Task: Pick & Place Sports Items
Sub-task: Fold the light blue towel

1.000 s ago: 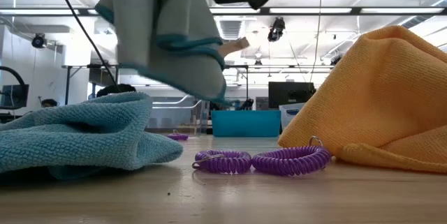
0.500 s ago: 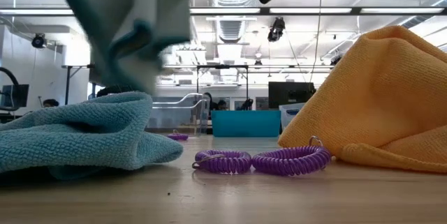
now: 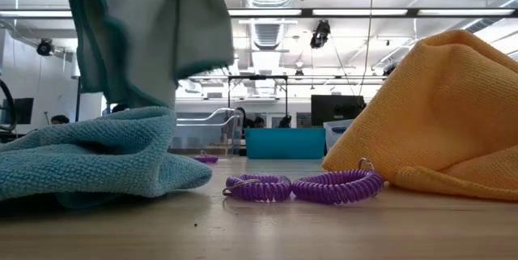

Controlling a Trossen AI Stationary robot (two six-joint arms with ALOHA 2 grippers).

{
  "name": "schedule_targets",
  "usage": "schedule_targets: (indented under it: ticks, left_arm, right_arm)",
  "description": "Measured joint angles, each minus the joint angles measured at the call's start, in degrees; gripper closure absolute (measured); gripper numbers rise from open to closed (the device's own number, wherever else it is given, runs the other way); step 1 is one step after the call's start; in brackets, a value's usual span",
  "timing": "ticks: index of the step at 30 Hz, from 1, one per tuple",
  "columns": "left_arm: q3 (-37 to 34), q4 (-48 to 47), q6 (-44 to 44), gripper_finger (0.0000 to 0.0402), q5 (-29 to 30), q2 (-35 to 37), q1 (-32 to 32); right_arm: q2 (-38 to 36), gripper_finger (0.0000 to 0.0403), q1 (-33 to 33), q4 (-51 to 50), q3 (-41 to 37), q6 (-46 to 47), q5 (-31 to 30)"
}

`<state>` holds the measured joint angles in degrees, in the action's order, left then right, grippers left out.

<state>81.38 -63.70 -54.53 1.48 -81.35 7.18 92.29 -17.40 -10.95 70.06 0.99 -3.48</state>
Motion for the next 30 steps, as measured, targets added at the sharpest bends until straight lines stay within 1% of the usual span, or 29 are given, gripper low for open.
schedule_targets:
  ticks: [3, 8, 10, 16, 19, 22, 26, 30]
  left_arm:
    - [0.05, 0.00, -0.23, 0.0400, -0.02, -0.49, -0.37]
    - [0.01, 0.06, -1.48, 0.0400, -0.26, -0.92, -0.39]
    - [-0.16, 0.22, -1.48, 0.0400, -0.90, -0.99, -0.40]
    - [-0.41, 0.29, -1.22, 0.0400, -1.11, -0.99, -0.41]
    - [-0.41, 0.46, 0.01, 0.0400, -1.11, -0.97, -0.41]
    - [-0.41, 0.82, 2.03, 0.0400, -1.32, -0.97, -0.39]
    - [-0.46, 1.22, 4.48, 0.0400, -2.28, -0.97, -0.37]
    - [-1.11, 3.70, 7.40, 0.0400, -3.68, -0.93, -0.35]
  right_arm:
    - [0.09, 0.0099, -0.01, 3.47, 0.00, -0.12, -4.21]
    - [0.11, 0.0099, 0.01, 7.06, 0.00, -0.80, -18.73]
    - [0.11, 0.0099, 0.06, 8.68, 0.00, -1.72, -20.53]
    - [0.11, 0.0099, -0.01, 13.31, 0.00, -6.51, -19.93]
    - [0.13, 0.0099, 0.48, 13.32, 0.00, -8.59, -19.92]
    - [0.13, 0.0099, 1.44, 12.49, 0.00, -8.67, -19.66]
    - [0.15, 0.0099, 2.02, 11.10, 0.00, -8.51, -15.40]
    - [0.15, 0.0099, 1.89, 10.48, 0.00, -8.00, -11.47]
